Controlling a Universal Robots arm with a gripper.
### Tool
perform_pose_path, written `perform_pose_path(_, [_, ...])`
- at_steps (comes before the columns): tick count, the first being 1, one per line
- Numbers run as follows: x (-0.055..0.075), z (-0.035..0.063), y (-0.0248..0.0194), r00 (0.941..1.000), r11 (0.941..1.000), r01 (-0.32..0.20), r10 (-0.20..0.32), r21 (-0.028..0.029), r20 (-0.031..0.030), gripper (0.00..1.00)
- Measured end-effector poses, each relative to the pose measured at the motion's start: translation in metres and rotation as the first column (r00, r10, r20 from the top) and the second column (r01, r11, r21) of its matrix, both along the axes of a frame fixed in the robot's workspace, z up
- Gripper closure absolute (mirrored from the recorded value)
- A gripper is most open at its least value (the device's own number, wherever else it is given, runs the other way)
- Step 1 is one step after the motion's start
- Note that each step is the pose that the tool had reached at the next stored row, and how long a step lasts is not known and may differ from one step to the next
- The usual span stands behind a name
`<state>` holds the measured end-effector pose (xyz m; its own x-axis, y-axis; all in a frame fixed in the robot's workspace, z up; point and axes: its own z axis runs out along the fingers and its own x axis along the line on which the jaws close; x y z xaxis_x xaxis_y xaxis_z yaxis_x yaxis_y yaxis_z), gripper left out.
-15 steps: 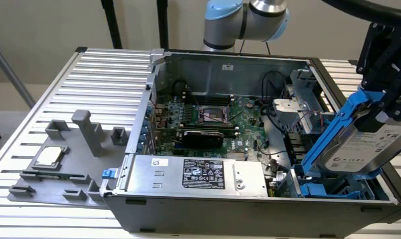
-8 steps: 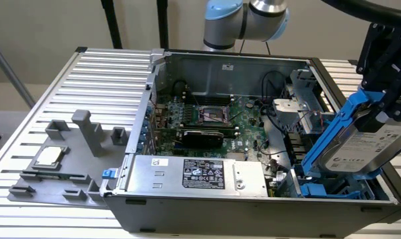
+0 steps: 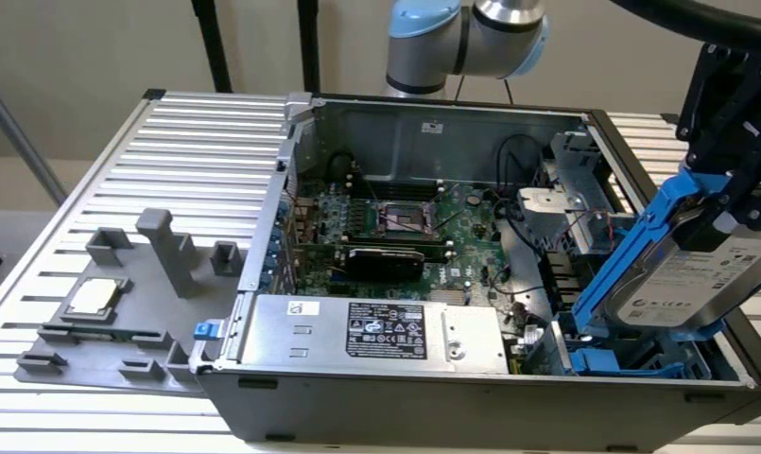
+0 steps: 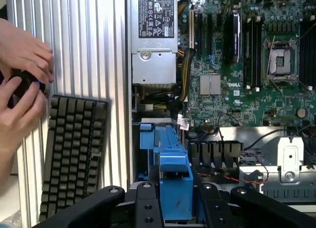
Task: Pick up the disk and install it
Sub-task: 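Pick up the disk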
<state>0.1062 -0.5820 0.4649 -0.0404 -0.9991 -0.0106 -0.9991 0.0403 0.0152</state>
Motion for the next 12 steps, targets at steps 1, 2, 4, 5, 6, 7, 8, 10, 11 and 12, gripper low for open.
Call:
perform_pose_path(1, [0.000, -0.0001, 0.0000, 1.0000, 1.0000, 0.000, 0.000, 0.0001, 0.0000, 1.00])
perform_pose_path(2, [0.000, -0.0005, 0.0001, 1.0000, 1.0000, 0.000, 0.000, 0.0003, 0.0000, 1.00])
perform_pose_path(4, [0.000, -0.0025, 0.0009, 1.0000, 1.0000, -0.002, 0.002, 0.0001, 0.0001, 1.00])
perform_pose_path(5, [0.000, -0.0035, 0.0012, 1.0000, 1.0000, -0.003, 0.003, 0.0001, 0.0002, 1.00])
perform_pose_path(6, [0.000, -0.0046, 0.0016, 1.0000, 1.0000, -0.004, 0.004, 0.0001, 0.0001, 1.00])
perform_pose_path(7, [0.000, -0.0057, 0.0017, 1.0000, 1.0000, -0.006, 0.006, 0.0002, 0.0002, 1.00])
perform_pose_path(8, [0.000, -0.0067, 0.0018, 1.0000, 1.0000, -0.007, 0.007, 0.0003, 0.0002, 1.00])
perform_pose_path(10, [0.000, -0.0085, 0.0019, 1.0000, 1.0000, -0.009, 0.009, 0.0001, 0.0002, 1.00])
perform_pose_path(11, [0.000, -0.0095, 0.0020, 0.9999, 0.9999, -0.010, 0.010, 0.0000, 0.0002, 1.00])
perform_pose_path(12, [0.000, -0.0104, 0.0020, 0.9999, 0.9999, -0.012, 0.012, -0.0001, 0.0002, 1.00])
